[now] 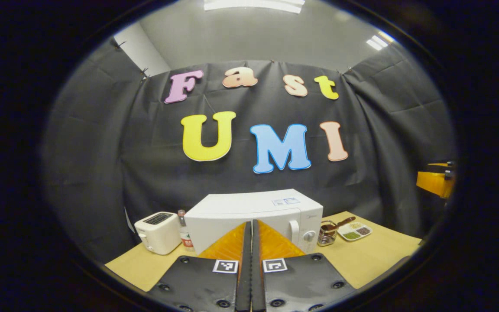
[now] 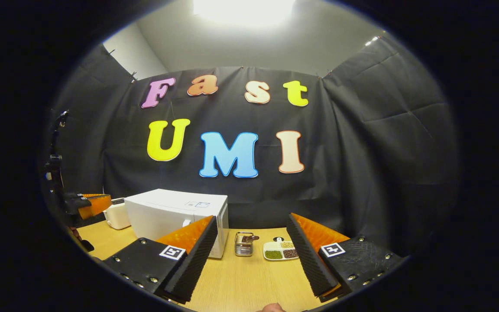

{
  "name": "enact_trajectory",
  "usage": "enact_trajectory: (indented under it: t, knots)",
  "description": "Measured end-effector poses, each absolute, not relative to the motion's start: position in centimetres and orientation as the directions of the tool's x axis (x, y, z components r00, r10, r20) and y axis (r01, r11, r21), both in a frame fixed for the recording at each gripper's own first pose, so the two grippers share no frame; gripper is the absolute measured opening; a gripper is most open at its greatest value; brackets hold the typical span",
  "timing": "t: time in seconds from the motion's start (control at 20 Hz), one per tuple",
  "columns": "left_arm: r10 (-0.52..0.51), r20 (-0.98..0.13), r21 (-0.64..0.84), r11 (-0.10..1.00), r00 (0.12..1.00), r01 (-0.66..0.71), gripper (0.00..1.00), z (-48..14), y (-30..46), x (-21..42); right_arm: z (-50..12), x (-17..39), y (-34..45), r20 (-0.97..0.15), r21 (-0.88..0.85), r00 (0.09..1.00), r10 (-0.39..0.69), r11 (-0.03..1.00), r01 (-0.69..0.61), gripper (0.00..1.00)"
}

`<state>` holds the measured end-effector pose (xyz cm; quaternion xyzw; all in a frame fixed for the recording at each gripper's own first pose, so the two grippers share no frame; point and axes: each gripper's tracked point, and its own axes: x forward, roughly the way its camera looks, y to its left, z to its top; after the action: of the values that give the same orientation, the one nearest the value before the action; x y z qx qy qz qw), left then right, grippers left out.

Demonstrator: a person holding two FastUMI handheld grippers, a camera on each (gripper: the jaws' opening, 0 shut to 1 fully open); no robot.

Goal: Open the microwave oven with the left hand, put the food in, and close the microwave oven.

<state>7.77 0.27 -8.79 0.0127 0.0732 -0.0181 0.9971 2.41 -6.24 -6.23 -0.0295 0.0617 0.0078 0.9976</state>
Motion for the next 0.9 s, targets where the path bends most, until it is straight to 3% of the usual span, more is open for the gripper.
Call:
enact_trajectory:
  t: [0.8, 0.9]
  knots:
    - [0.024, -0.122, 0.013, 1.0, 0.992, -0.022, 0.07, -5.4, 6.9, 0.6, -4.3, -0.7, -2.2, -0.092, -0.089, 0.995, 0.04, 0.995, -0.049, 0.98]
    - [0.018, -0.122, -0.012, 1.0, 0.992, -0.02, 0.12, -5.3, 7.3, -0.2, -4.1, -1.0, -1.5, -0.088, -0.076, 0.995, 0.042, 0.996, -0.049, 0.98]
